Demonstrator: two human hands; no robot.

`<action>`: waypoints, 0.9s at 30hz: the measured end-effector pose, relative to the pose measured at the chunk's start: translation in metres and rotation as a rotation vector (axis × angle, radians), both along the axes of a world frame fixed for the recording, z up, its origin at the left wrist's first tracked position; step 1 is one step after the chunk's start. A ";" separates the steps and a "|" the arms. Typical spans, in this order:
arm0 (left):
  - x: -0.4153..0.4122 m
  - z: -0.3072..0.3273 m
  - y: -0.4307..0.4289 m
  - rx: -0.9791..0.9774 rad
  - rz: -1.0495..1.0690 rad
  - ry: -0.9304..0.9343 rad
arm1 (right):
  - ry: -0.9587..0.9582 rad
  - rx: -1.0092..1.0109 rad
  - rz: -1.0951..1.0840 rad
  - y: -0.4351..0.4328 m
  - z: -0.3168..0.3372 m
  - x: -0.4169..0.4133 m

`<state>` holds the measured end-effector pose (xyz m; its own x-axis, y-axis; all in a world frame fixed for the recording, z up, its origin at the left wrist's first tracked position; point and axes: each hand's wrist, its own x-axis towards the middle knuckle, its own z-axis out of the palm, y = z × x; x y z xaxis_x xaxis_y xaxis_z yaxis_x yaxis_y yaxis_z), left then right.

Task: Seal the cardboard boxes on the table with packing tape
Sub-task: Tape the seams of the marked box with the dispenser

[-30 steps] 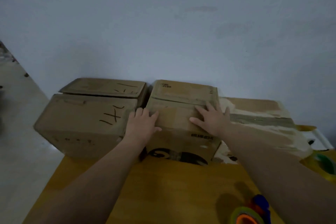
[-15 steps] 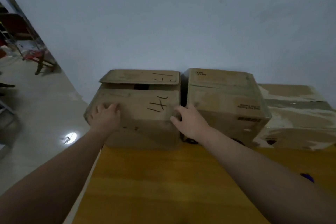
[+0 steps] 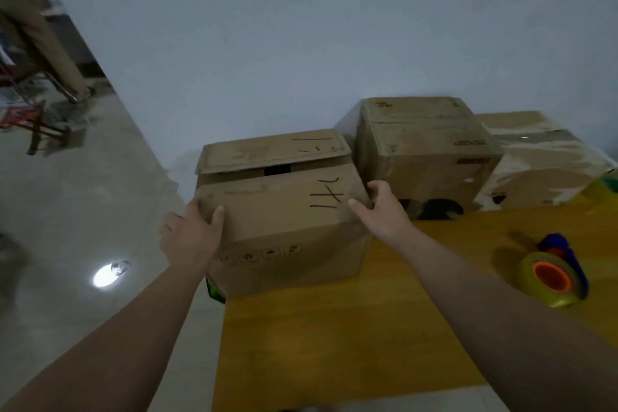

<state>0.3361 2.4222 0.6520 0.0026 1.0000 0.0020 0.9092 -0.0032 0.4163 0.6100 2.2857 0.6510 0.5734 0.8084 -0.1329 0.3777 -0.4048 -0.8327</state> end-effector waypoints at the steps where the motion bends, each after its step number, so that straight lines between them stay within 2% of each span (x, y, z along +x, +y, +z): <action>1: -0.009 0.000 -0.007 0.008 0.016 -0.011 | 0.016 -0.030 -0.009 -0.005 -0.001 -0.007; 4: -0.030 0.000 -0.033 0.013 0.020 -0.063 | -0.096 -0.189 0.057 -0.022 -0.004 -0.023; 7: -0.037 -0.002 -0.072 0.043 0.037 -0.083 | -0.141 -0.184 0.048 -0.050 -0.003 -0.028; 10: -0.029 -0.006 -0.118 0.085 0.052 -0.088 | -0.107 -0.168 0.000 -0.090 -0.006 -0.024; 15: 0.019 -0.009 -0.201 0.060 -0.042 -0.080 | -0.105 -0.219 -0.144 -0.185 -0.007 0.010; 18: 0.060 -0.012 -0.246 0.031 -0.156 -0.028 | -0.232 -0.418 -0.191 -0.237 -0.006 0.041; 20: 0.086 -0.013 -0.269 0.024 -0.242 0.008 | -0.219 -0.478 -0.206 -0.263 -0.003 0.060; 23: 0.117 -0.014 -0.290 -0.034 -0.364 0.014 | -0.188 -0.430 -0.210 -0.291 -0.001 0.085; 27: 0.145 -0.017 -0.305 -0.062 -0.442 0.072 | -0.093 -0.223 -0.210 -0.312 -0.005 0.115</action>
<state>0.4813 2.1171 0.6348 0.4278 0.9009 -0.0737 0.8527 -0.3752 0.3634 0.7252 1.9732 0.6465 0.7426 0.6280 -0.2326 0.3373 -0.6508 -0.6802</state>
